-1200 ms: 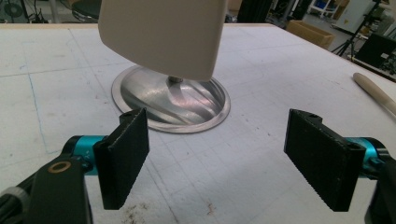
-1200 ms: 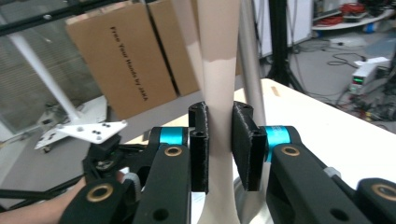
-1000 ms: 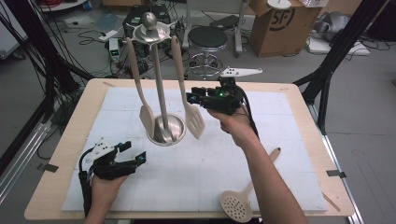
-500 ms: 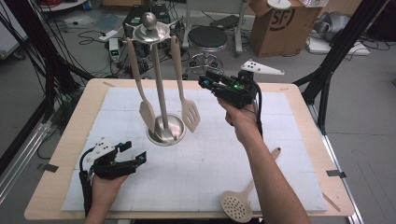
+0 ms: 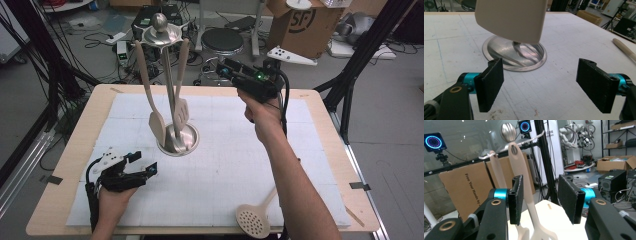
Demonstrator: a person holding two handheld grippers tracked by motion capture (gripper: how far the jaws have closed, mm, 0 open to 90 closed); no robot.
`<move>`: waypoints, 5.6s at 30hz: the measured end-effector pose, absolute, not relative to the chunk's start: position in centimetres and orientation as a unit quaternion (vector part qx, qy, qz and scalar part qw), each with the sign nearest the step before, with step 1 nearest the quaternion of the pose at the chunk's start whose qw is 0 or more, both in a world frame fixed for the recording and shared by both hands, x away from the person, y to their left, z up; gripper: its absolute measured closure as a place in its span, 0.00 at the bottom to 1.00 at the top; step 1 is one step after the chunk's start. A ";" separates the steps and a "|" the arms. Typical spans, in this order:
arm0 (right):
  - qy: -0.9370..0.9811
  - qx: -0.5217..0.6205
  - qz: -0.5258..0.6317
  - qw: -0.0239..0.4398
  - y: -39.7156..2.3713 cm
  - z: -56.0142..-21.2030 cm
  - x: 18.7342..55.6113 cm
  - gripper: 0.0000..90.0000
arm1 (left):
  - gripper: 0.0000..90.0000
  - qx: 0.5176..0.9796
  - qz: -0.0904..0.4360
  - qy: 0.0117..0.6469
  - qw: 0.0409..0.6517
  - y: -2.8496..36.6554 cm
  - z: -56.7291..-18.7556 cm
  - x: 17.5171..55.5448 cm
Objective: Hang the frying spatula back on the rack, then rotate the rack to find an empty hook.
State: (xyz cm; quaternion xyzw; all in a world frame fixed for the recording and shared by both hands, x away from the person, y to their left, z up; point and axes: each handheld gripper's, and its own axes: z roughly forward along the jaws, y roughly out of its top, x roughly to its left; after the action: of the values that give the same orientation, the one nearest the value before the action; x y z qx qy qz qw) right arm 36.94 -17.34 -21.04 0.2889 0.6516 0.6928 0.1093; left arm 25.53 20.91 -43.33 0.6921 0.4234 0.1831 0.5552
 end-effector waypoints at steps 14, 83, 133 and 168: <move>0.646 0.280 0.702 0.109 -16.3 -18.9 37.7 0.61 | 0.25 0.692 0.181 0.422 0.557 20.9 -43.3 25.6; 0.665 0.232 0.699 0.124 -9.1 -17.2 36.8 1.00 | 0.25 0.690 0.178 0.418 0.563 20.8 -43.2 25.3; 0.632 0.264 0.718 0.123 -10.5 -17.8 38.5 1.00 | 0.25 0.687 0.175 0.422 0.566 21.0 -43.2 25.3; 0.677 0.200 0.699 0.116 -7.6 -17.1 35.9 1.00 | 0.25 0.692 0.177 0.418 0.561 20.7 -43.3 25.4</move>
State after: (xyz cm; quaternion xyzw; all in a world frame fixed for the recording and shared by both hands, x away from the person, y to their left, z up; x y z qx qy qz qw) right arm 35.94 -7.55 -17.07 0.1999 0.6766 0.6992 0.1159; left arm 25.38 20.69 -43.28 0.6921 0.4180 0.1767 0.5614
